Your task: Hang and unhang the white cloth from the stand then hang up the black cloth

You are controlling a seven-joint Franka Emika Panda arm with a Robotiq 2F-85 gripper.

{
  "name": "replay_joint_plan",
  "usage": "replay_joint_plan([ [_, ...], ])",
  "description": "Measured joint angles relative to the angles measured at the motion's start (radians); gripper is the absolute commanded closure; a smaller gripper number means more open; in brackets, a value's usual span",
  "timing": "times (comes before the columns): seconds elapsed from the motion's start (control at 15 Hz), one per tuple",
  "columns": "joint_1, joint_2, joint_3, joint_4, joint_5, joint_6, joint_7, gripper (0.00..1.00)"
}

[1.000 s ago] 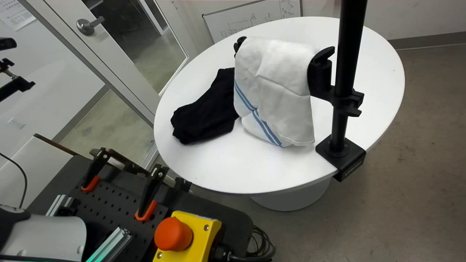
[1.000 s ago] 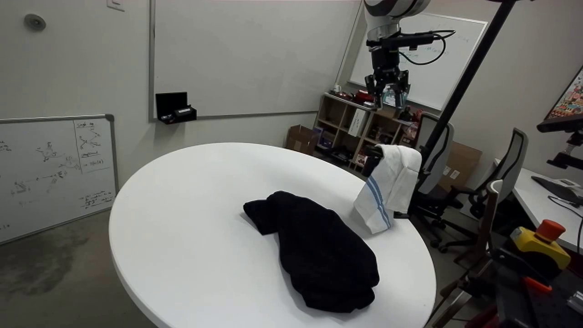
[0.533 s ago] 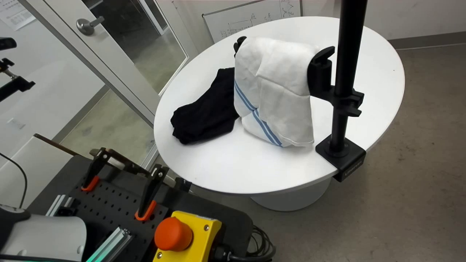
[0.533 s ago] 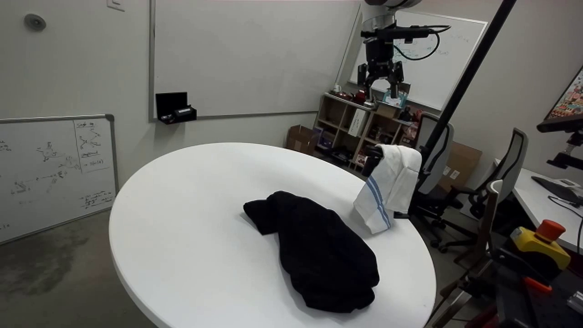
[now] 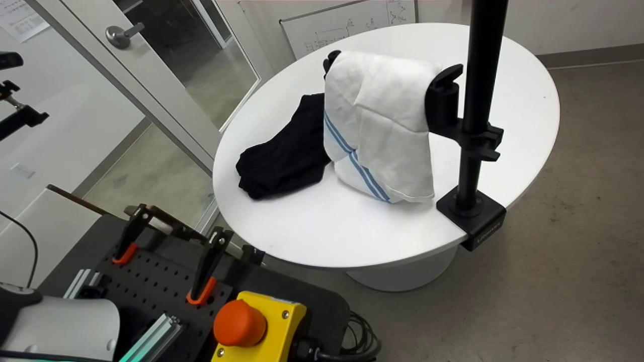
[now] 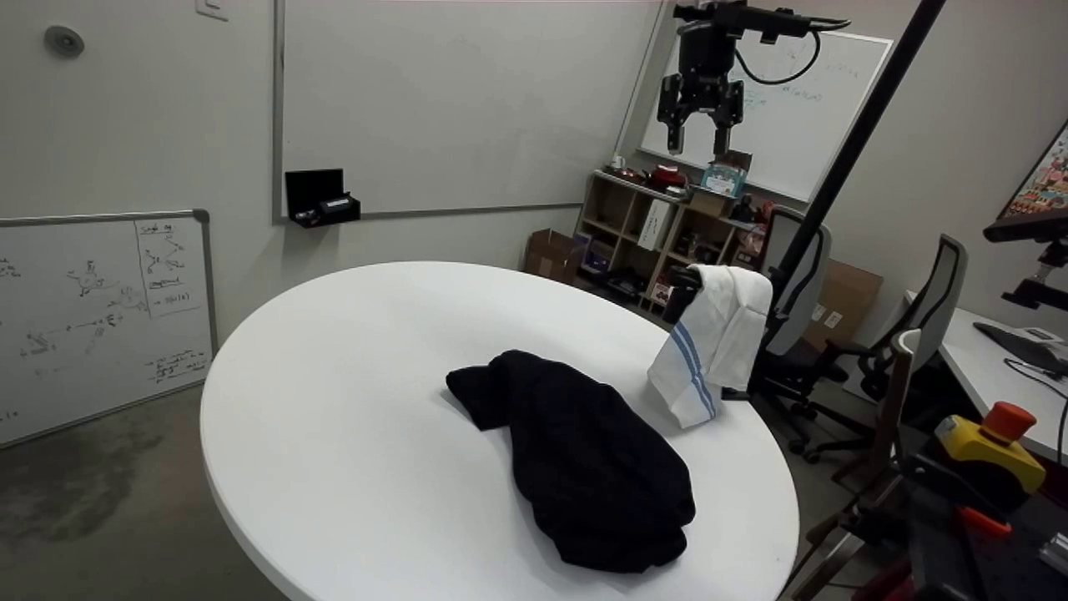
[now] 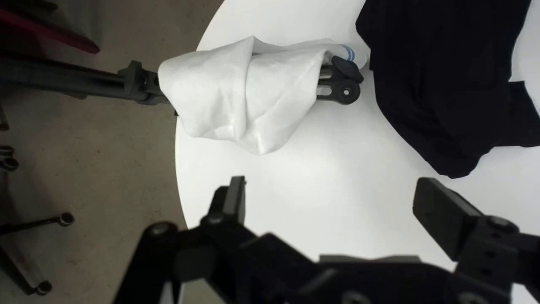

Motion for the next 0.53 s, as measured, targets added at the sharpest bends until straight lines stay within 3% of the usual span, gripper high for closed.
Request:
replay_joint_plan([
  [0.27, 0.002, -0.105, 0.007, -0.165, -0.003, 0.035, -0.037, 0.0],
  [0.53, 0.005, -0.131, 0.009, -0.203, -0.004, 0.044, -0.04, 0.0],
])
